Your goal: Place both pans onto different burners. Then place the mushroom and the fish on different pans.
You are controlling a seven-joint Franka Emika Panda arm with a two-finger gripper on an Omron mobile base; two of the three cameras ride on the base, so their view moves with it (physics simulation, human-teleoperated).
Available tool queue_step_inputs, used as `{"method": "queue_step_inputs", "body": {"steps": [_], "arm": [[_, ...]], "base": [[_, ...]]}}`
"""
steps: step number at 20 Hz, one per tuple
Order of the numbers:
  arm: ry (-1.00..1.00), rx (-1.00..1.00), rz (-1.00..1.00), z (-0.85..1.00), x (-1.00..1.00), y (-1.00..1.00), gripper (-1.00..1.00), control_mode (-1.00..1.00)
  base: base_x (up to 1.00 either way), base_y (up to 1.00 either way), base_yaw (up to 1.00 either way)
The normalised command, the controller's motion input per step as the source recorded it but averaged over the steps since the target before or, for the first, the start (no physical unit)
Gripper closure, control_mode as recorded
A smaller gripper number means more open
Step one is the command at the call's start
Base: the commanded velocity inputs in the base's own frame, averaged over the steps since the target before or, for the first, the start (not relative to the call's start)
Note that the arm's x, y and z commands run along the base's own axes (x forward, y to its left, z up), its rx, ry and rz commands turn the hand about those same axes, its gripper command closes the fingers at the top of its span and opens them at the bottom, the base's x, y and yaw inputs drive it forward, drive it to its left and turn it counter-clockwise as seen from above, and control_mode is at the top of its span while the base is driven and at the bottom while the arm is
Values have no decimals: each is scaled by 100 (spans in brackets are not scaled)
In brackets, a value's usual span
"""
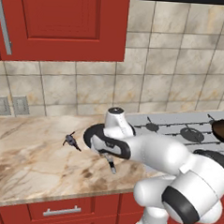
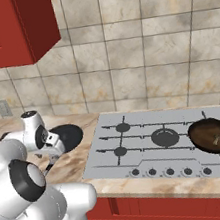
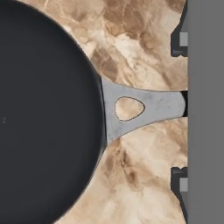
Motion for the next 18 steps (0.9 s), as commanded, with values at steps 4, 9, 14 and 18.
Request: {"method": "queue_step_inputs", "body": {"steps": [4, 9, 14, 18], "arm": [[0, 0, 0, -26, 11, 0, -100, -100], [0, 0, 0, -23, 14, 0, -100, -100], [0, 0, 0, -21, 11, 0, -100, -100], [0, 0, 0, -20, 9, 0, -100, -100]], "base": [[0, 0, 0], [0, 0, 0], [0, 0, 0], [0, 0, 0]]}}
